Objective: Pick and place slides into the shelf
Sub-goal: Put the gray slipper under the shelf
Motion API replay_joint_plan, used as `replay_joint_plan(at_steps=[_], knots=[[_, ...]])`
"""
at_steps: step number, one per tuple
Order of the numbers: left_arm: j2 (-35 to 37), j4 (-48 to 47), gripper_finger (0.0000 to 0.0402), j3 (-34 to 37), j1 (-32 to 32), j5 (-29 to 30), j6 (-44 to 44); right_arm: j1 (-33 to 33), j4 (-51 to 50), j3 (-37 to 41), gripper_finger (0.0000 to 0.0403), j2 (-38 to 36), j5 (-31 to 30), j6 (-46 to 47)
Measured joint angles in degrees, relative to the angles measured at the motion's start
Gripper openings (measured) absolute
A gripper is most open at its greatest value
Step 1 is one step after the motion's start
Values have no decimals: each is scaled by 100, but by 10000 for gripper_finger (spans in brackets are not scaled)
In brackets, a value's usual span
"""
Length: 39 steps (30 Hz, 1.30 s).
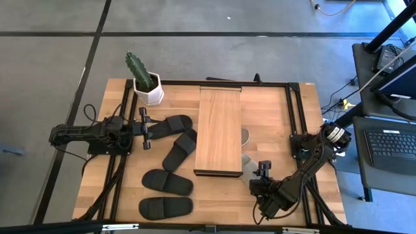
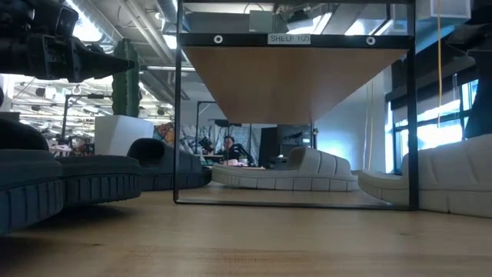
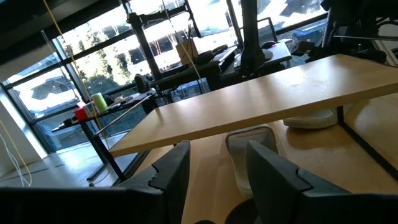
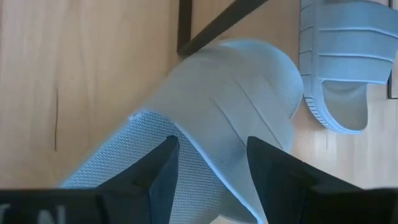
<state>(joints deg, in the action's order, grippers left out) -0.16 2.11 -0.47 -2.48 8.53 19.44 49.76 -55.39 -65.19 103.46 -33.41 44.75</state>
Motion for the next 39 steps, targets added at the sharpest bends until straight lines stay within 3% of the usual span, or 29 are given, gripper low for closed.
replay_joint_plan(at_steps=[19,24,35,39], knots=[[0,0,147,0,0,0,15,2,79,0,186,0,0,142],[2,0,147,0,0,0,11,2,-39,-2,148,0,-5,129],[2,0,147,0,0,-1,7,2,-65,-2,18,0,-24,234],[0,0,147,0,0,-2,9,2,-64,-2,11,0,-22,610]])
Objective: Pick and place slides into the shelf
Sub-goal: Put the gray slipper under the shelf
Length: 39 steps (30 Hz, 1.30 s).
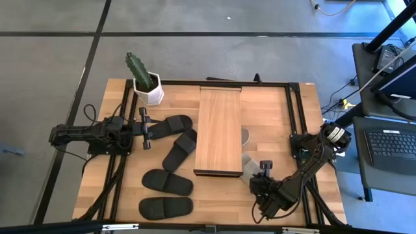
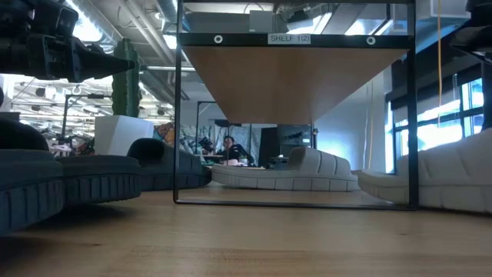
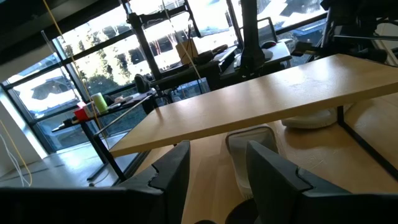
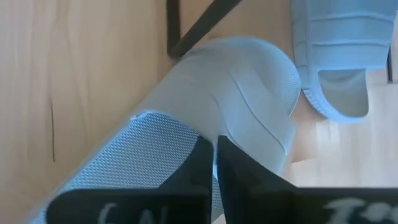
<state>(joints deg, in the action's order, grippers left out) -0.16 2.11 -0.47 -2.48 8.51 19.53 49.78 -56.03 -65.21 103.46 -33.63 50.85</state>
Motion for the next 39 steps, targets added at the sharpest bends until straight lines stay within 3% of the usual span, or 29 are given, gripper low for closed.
replay_joint_plan(at_steps=[6,13,17,26,39], knots=[[1,0,147,0,0,0,4,-2,-471,-259,6,0,123,990],[0,-1,147,0,0,0,7,0,-2352,-1210,6,0,318,1999],[0,-11,147,0,0,0,7,-43,-3447,-1648,6,0,722,2574],[2,-13,147,0,0,-2,8,-442,-3395,-1422,6,-380,890,2975],[1,-9,147,0,0,-1,4,-1636,-3394,-1246,6,-391,933,2238]])
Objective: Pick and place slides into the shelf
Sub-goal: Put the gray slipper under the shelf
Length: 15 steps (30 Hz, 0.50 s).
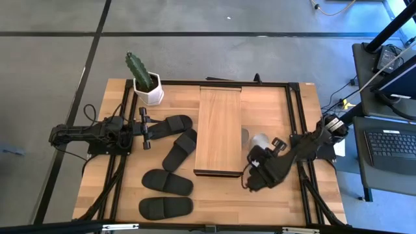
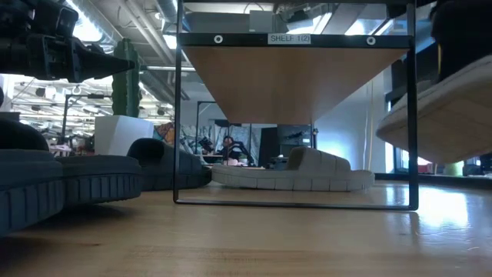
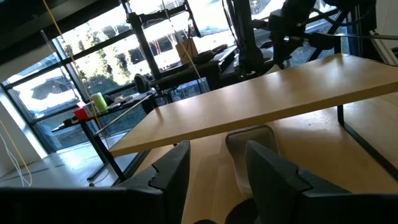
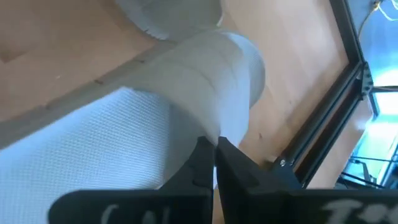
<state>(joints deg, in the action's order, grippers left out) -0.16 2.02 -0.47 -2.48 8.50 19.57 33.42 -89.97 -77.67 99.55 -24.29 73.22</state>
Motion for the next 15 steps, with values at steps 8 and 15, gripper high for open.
replay_joint_plan(at_steps=[8,15], knots=[[0,0,147,0,0,-1,-4,-701,-7,0,6,-157,-2,-588],[1,0,147,0,0,-1,-7,-1182,-2,4,6,-612,-213,-1107]])
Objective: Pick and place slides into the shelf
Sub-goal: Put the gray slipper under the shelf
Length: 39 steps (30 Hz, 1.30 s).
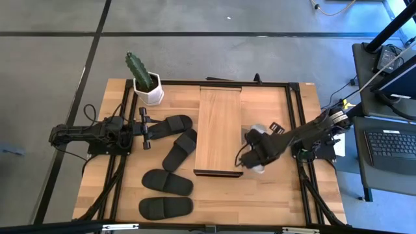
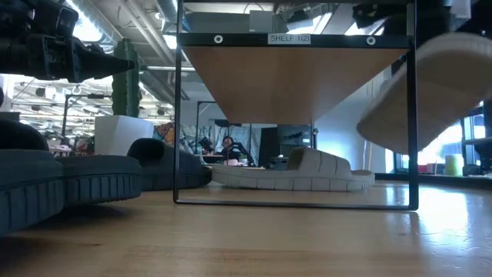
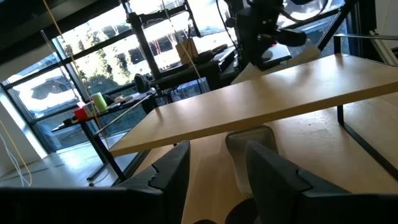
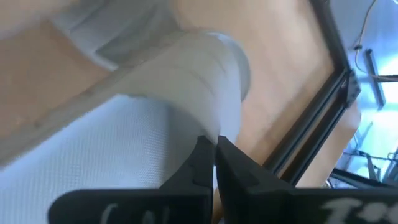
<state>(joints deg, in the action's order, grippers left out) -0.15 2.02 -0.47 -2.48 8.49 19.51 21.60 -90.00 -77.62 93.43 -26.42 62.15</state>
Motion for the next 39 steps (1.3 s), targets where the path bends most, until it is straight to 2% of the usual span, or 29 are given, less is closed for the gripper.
replay_joint_plan(at_steps=[9,15,21,31,39], knots=[[0,0,147,0,0,0,-2,-1151,-4,20,6,-906,-238,-527],[1,0,147,0,0,0,-4,-2394,-13,460,6,-1401,-370,-1371],[-1,0,147,0,0,0,7,-3640,116,942,6,-1536,-372,-1597],[-1,0,147,0,0,0,9,-4709,2162,1730,6,-1510,-94,-2176],[1,2,147,0,0,0,9,-5286,3064,2536,6,-1506,-101,-2233]])
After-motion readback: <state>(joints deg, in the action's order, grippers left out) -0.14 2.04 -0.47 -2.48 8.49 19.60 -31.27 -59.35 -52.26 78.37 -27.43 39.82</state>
